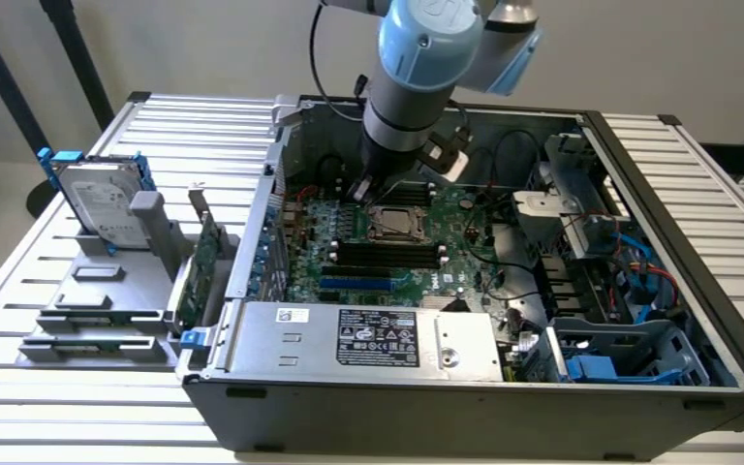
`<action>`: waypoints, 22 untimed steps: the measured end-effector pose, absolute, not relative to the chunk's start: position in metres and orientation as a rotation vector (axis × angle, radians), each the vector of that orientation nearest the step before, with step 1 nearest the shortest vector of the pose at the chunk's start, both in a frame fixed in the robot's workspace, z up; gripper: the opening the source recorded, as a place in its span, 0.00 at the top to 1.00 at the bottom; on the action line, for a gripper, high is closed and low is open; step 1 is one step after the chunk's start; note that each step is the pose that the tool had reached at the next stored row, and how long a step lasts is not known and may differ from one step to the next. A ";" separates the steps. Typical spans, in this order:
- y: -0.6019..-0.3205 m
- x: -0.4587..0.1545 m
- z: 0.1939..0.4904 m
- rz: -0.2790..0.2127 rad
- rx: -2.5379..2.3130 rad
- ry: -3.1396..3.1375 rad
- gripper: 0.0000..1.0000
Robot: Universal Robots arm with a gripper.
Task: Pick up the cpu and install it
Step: 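Install the first cpu locking lever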
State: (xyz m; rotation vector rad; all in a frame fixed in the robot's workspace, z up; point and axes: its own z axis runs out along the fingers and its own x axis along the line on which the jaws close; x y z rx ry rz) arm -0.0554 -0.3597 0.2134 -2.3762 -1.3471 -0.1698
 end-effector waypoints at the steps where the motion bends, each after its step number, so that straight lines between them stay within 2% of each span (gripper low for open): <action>1: -0.360 -0.056 0.213 -0.174 -2.377 -1.348 0.89; 6: -0.356 -0.061 0.207 -0.192 -2.380 -1.355 0.89; 22: -0.348 -0.061 0.201 -0.193 -2.380 -1.355 0.89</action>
